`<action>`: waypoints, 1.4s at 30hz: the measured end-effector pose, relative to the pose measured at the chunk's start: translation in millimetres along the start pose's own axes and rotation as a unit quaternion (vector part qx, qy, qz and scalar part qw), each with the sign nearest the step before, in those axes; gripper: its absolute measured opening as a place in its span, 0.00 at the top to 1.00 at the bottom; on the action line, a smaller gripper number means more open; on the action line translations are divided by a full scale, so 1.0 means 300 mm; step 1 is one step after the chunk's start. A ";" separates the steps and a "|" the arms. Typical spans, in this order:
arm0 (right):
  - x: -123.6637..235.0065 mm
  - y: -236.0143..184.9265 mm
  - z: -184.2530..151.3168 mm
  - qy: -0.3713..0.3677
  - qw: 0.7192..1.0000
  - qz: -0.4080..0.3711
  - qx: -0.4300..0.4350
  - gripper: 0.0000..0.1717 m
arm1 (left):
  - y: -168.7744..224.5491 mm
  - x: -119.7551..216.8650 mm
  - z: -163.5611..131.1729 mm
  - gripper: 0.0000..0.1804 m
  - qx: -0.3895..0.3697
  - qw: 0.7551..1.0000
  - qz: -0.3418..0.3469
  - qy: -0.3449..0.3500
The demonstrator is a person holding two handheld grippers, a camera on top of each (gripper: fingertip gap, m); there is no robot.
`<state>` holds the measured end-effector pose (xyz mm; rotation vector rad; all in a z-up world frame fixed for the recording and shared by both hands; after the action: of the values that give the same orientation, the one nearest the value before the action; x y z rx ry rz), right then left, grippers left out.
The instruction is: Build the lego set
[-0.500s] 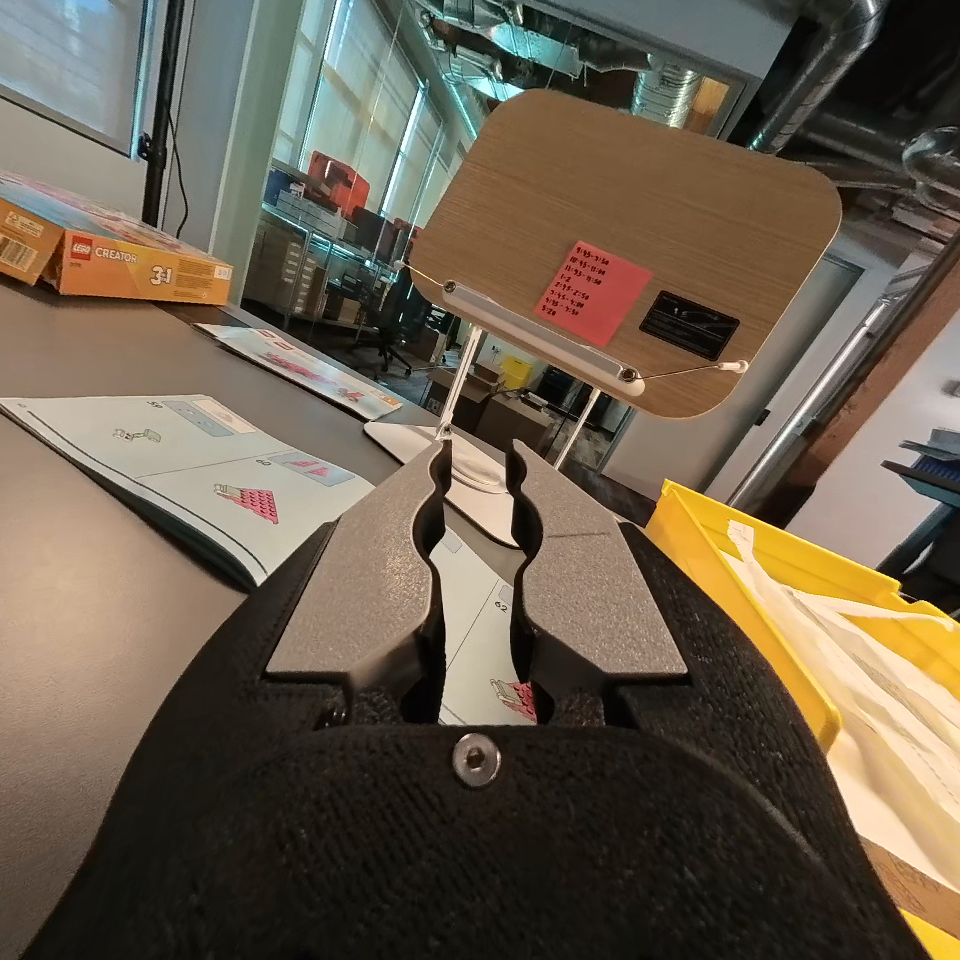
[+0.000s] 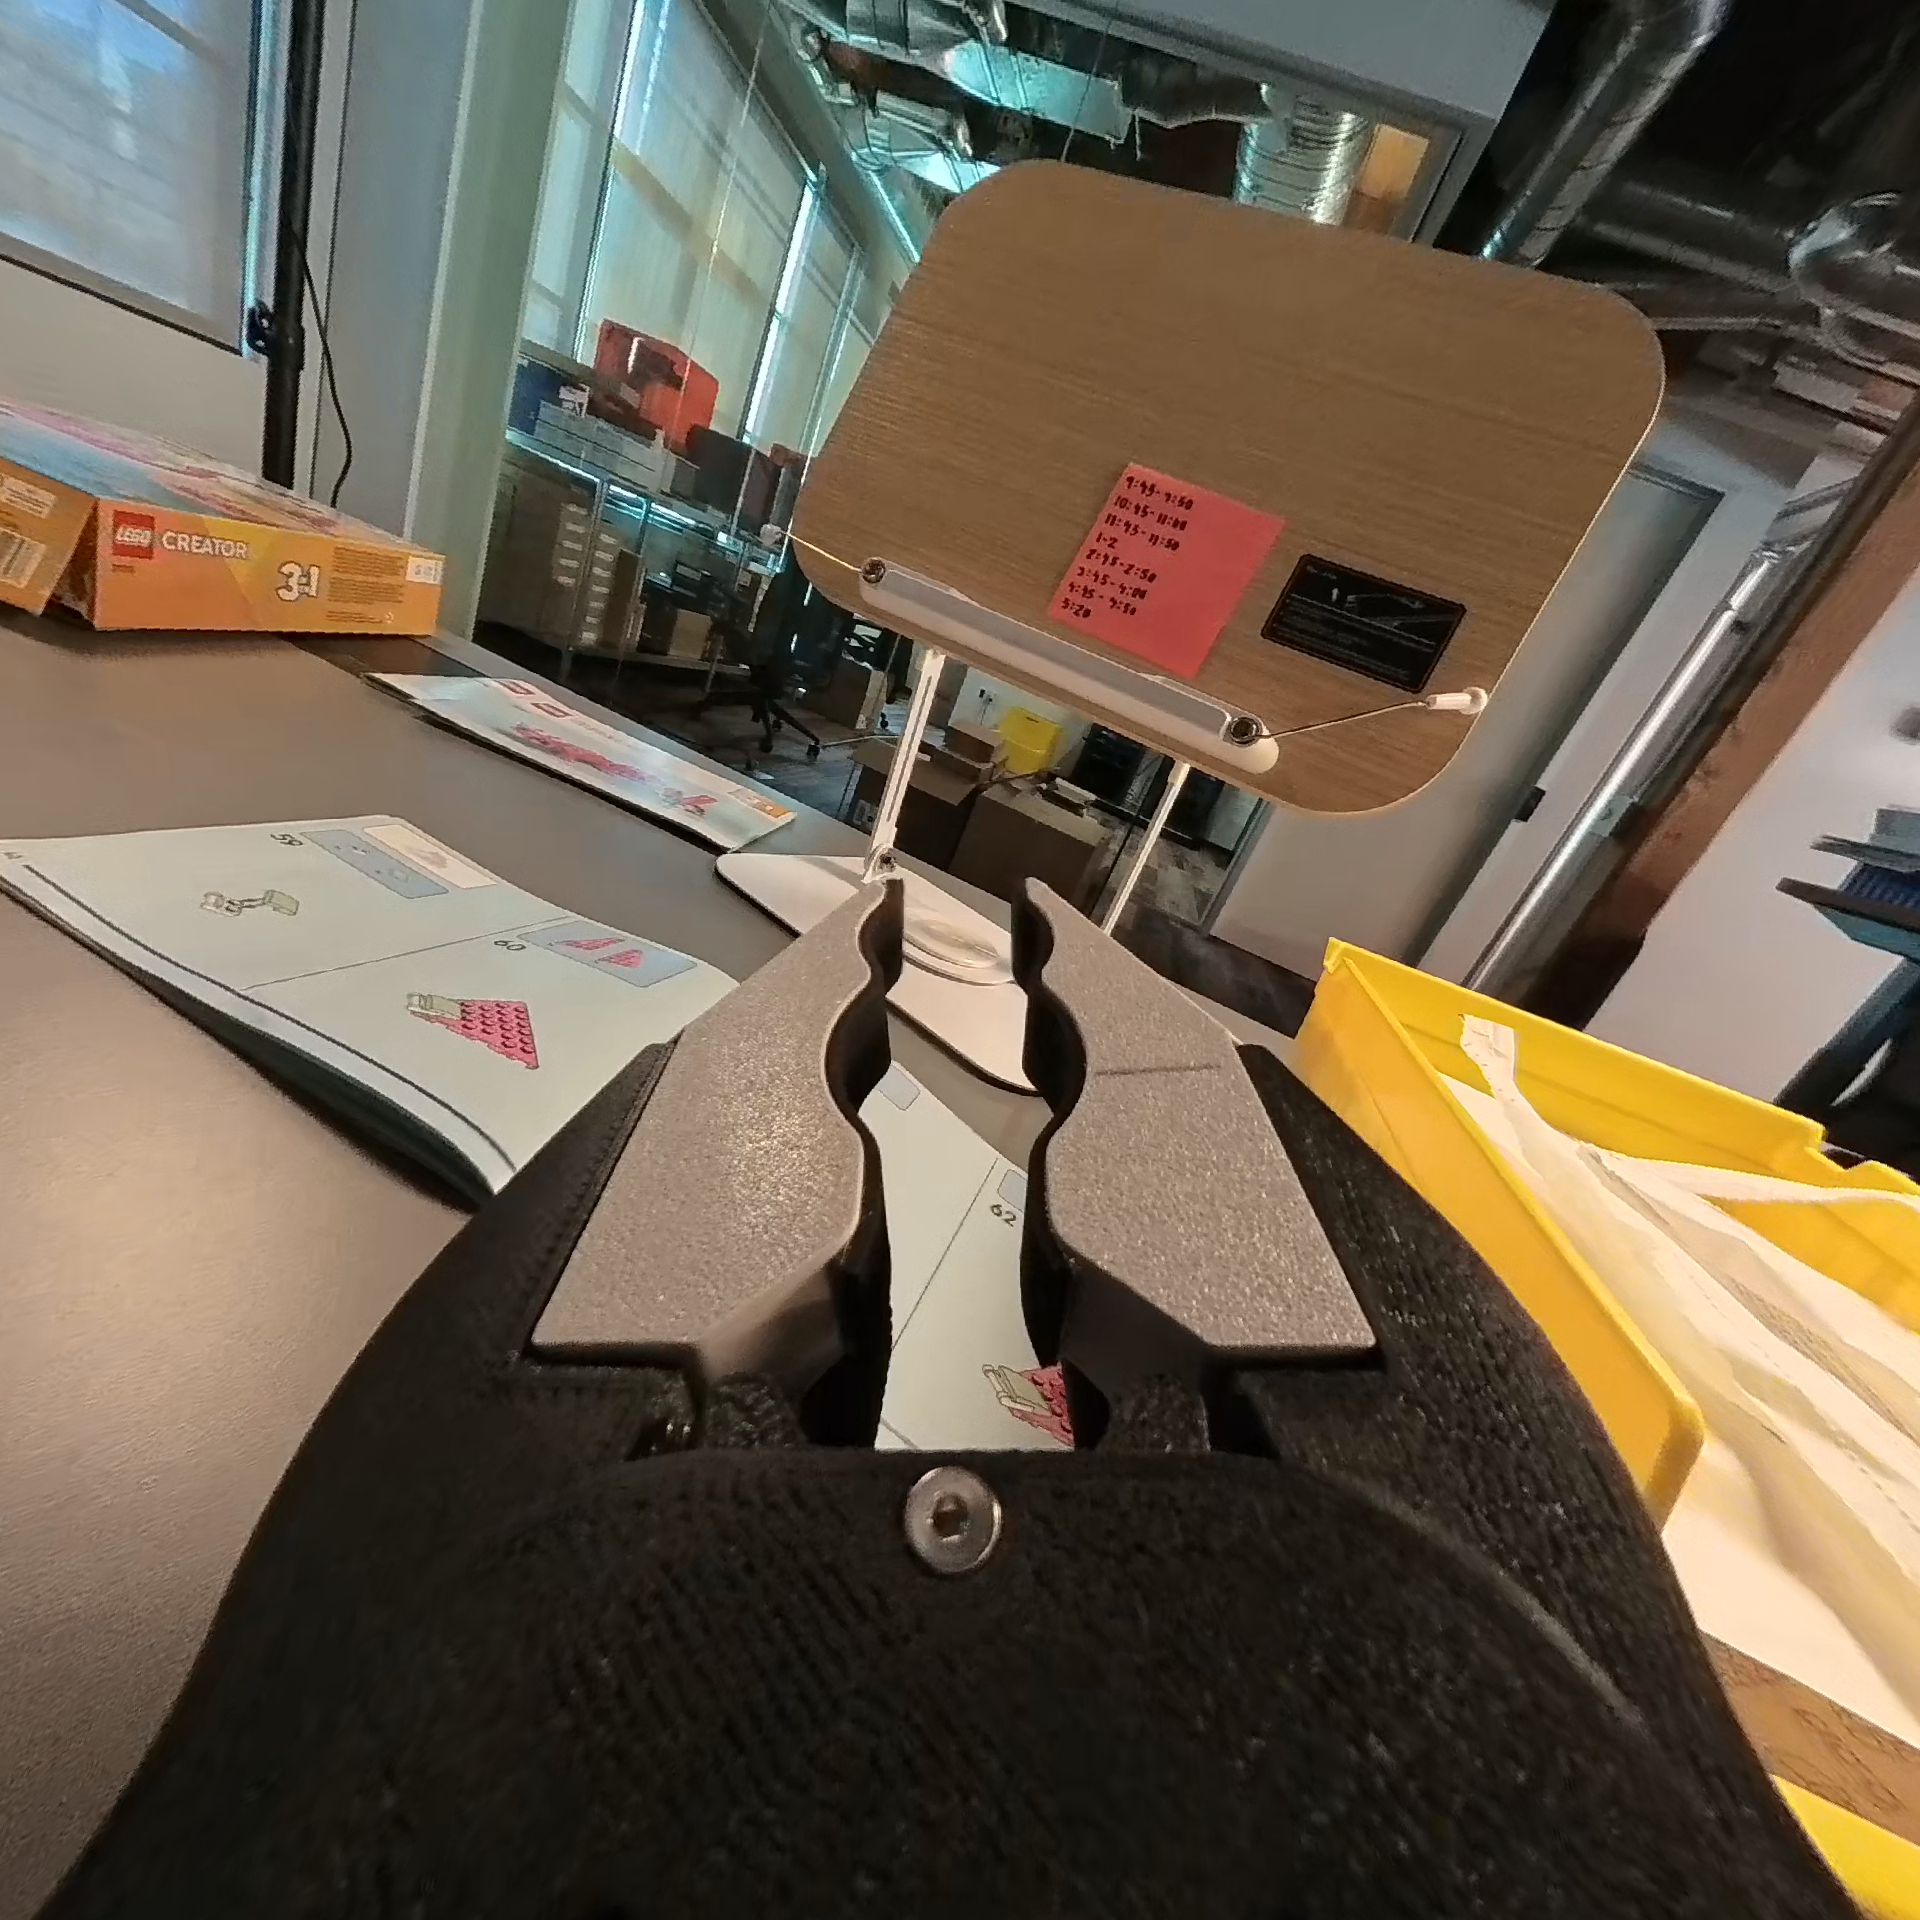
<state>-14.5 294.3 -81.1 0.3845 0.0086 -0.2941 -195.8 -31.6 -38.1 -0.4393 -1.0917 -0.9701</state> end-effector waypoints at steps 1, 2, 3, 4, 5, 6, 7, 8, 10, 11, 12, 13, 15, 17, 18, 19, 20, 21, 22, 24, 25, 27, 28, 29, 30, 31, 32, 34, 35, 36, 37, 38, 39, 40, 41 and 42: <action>0.000 -0.001 0.000 0.000 1.000 0.000 0.001 0.89 | -0.022 -0.069 0.002 0.73 0.004 0.999 -0.003 -0.047; 0.001 -0.002 0.000 0.000 1.000 0.000 0.003 0.89 | -0.033 -0.128 0.002 0.73 0.011 0.996 -0.009 -0.086; 0.001 -0.003 0.000 0.000 1.000 0.000 0.004 0.89 | -0.041 -0.176 0.008 0.73 0.021 0.994 -0.012 -0.111; 0.001 -0.004 0.001 0.000 1.000 0.002 0.005 0.89 | -0.050 -0.217 0.015 0.73 0.031 0.991 -0.010 -0.128; 0.002 -0.007 0.001 0.000 1.000 0.004 0.006 0.89 | -0.058 -0.254 0.014 0.73 0.045 0.988 -0.009 -0.149; 0.002 -0.008 0.002 0.000 1.000 0.005 0.007 0.89 | -0.066 -0.288 0.003 0.73 0.060 0.982 -0.007 -0.178; 0.002 -0.010 0.002 0.000 1.000 0.006 0.008 0.89 | -0.076 -0.320 -0.015 0.73 0.073 0.975 -0.005 -0.209; 0.002 -0.012 0.002 0.000 1.000 0.007 0.009 0.89 | -0.086 -0.347 -0.037 0.73 0.084 0.968 -0.004 -0.238; 0.001 -0.015 0.002 0.000 1.000 0.009 0.010 0.89 | -0.110 -0.380 -0.071 0.78 0.088 0.958 0.004 -0.274; 0.000 -0.015 0.002 0.000 1.000 0.010 0.011 0.89 | -0.126 -0.383 -0.076 0.81 0.084 0.957 0.016 -0.276; 0.000 -0.016 0.002 0.000 1.000 0.010 0.011 0.89 | -0.133 -0.378 -0.075 0.81 0.081 0.959 0.022 -0.272; -0.001 -0.016 0.002 0.000 1.000 0.011 0.011 0.89 | -0.139 -0.370 -0.079 0.81 0.079 0.959 0.026 -0.269; -0.003 -0.017 0.001 -0.002 1.000 0.012 0.011 0.89 | -0.150 -0.356 -0.105 0.81 0.079 0.958 0.026 -0.273; -0.004 -0.018 0.000 -0.003 1.000 0.012 0.011 0.89 | -0.180 -0.342 -0.150 0.80 0.085 0.953 0.040 -0.290; -0.005 -0.018 -0.001 -0.003 1.000 0.012 0.010 0.89 | -0.197 -0.334 -0.173 0.79 0.090 0.949 0.048 -0.298; -0.006 -0.018 -0.001 -0.003 1.000 0.012 0.010 0.89 | -0.207 -0.331 -0.189 0.77 0.100 0.948 0.049 -0.299; -0.008 -0.018 -0.001 -0.004 1.000 0.013 0.010 0.89 | -0.199 -0.332 -0.194 0.75 0.112 0.949 0.032 -0.293; -0.010 -0.019 -0.002 -0.005 1.000 0.013 0.010 0.89 | -0.171 -0.339 -0.190 0.74 0.127 0.952 -0.003 -0.280; -0.010 -0.021 -0.003 -0.006 1.000 0.014 0.011 0.89 | -0.145 -0.346 -0.183 0.72 0.142 0.953 -0.032 -0.267; -0.009 -0.023 -0.003 -0.006 1.000 0.015 0.012 0.89 | -0.141 -0.365 -0.189 0.70 0.144 0.954 -0.018 -0.262; -0.008 -0.024 -0.002 -0.005 1.000 0.015 0.012 0.89 | -0.147 -0.377 -0.198 0.69 0.136 0.954 0.003 -0.268; -0.008 -0.024 -0.003 -0.006 1.000 0.016 0.012 0.89 | -0.149 -0.387 -0.193 0.67 0.120 0.956 0.032 -0.267; -0.007 -0.024 -0.003 -0.006 1.000 0.016 0.011 0.89 | -0.141 -0.393 -0.184 0.68 0.118 0.957 0.032 -0.261; -0.006 -0.024 -0.003 -0.006 1.000 0.017 0.011 0.89 | -0.141 -0.397 -0.183 0.68 0.114 0.957 0.042 -0.264; -0.006 -0.024 -0.003 -0.006 1.000 0.017 0.011 0.89 | -0.148 -0.400 -0.187 0.70 0.104 0.955 0.060 -0.270; -0.006 -0.025 -0.003 -0.006 1.000 0.018 0.012 0.89 | -0.153 -0.401 -0.190 0.73 0.095 0.954 0.076 -0.274; -0.007 -0.026 -0.003 -0.006 1.000 0.018 0.012 0.89 | -0.155 -0.402 -0.192 0.74 0.088 0.953 0.087 -0.277; -0.008 -0.028 -0.003 -0.007 1.000 0.019 0.012 0.89 | -0.151 -0.402 -0.193 0.76 0.082 0.953 0.093 -0.278; -0.008 -0.029 -0.003 -0.007 1.000 0.020 0.013 0.89 | -0.149 -0.402 -0.193 0.78 0.079 0.953 0.093 -0.277; -0.009 -0.029 -0.004 -0.008 1.000 0.021 0.014 0.89 | -0.147 -0.400 -0.196 0.87 0.069 0.953 0.094 -0.279; -0.009 -0.030 -0.003 -0.008 1.000 0.021 0.015 0.89 | -0.145 -0.401 -0.195 0.88 0.058 0.954 0.094 -0.278; -0.009 -0.031 -0.003 -0.008 1.000 0.021 0.015 0.89 | -0.144 -0.401 -0.195 0.88 0.054 0.955 0.094 -0.277; -0.009 -0.031 -0.003 -0.008 1.000 0.021 0.015 0.89 | -0.143 -0.400 -0.196 0.88 0.050 0.955 0.094 -0.277; -0.008 -0.032 -0.003 -0.008 1.000 0.022 0.016 0.89 | -0.143 -0.399 -0.198 0.88 0.044 0.955 0.095 -0.278; -0.008 -0.032 -0.003 -0.008 1.000 0.022 0.016 0.89 | -0.143 -0.396 -0.200 0.88 0.038 0.954 0.096 -0.280; -0.008 -0.032 -0.003 -0.007 1.000 0.022 0.015 0.89 | -0.144 -0.391 -0.197 0.88 0.034 0.955 0.098 -0.277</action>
<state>-19.5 286.9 -85.3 0.4125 -0.0189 -0.2543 -214.5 -46.1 -174.4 -0.7784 -1.5469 -0.6413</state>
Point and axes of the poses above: each gripper's, where its closed fingertips meet, x back along the fingers, z out of its top, y = z × x across the jaws, the point moved 2 cm from there along x, back along the fingers, and after that the axes turned 8 degrees about -y, right-handed, at the moved point
